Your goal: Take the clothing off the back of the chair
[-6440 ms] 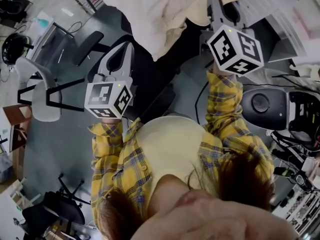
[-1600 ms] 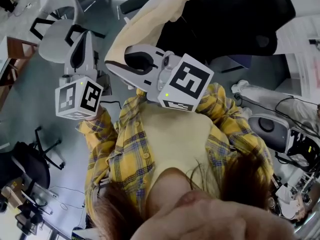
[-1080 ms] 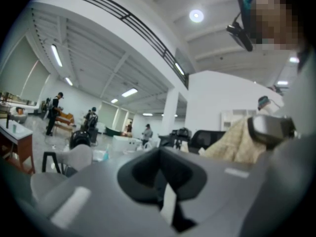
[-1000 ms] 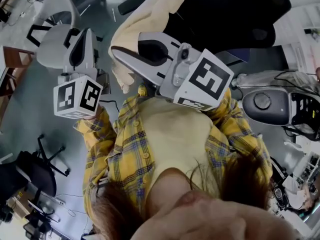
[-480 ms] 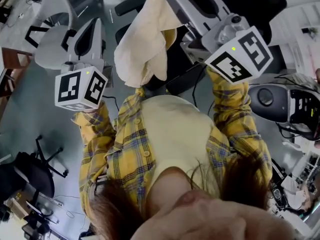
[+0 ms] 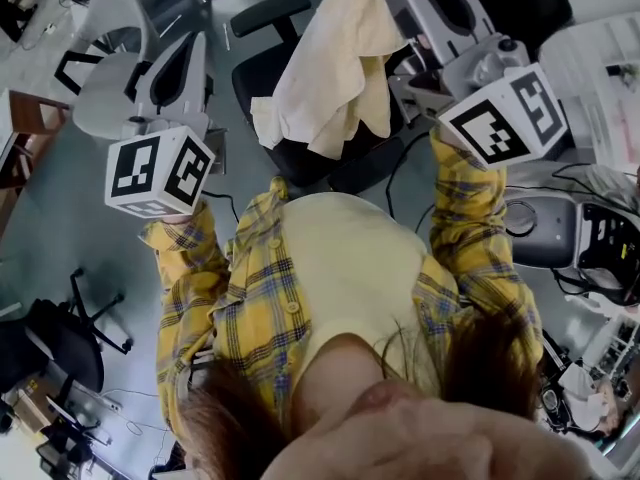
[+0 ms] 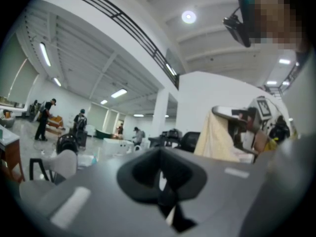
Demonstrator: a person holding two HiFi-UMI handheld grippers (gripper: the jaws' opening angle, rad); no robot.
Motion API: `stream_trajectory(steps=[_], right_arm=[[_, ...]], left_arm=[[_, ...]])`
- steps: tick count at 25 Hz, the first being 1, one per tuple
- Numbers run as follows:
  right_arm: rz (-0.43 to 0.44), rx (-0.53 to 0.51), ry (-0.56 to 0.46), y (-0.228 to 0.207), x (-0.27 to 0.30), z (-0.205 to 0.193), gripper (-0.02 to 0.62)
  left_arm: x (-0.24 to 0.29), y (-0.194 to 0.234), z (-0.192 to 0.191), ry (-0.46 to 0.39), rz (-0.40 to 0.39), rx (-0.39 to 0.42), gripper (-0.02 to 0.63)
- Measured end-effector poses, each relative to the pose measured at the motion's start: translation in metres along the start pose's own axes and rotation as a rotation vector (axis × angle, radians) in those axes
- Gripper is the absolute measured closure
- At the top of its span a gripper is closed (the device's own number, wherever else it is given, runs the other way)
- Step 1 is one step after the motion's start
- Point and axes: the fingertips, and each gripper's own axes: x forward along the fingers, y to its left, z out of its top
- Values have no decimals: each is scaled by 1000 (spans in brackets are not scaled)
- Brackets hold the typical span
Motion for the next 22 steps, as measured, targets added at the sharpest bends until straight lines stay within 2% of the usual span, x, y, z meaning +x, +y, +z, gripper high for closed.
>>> stream_trajectory(steps=[12,22], right_arm=[[-130,87,46,-53,-22,-39,581],[-204,124,103,-72,-49,-71,581]], left_arm=[[30,-23,-4,58,-63,25,603],[57,-51,-21,110,-111,27,603]])
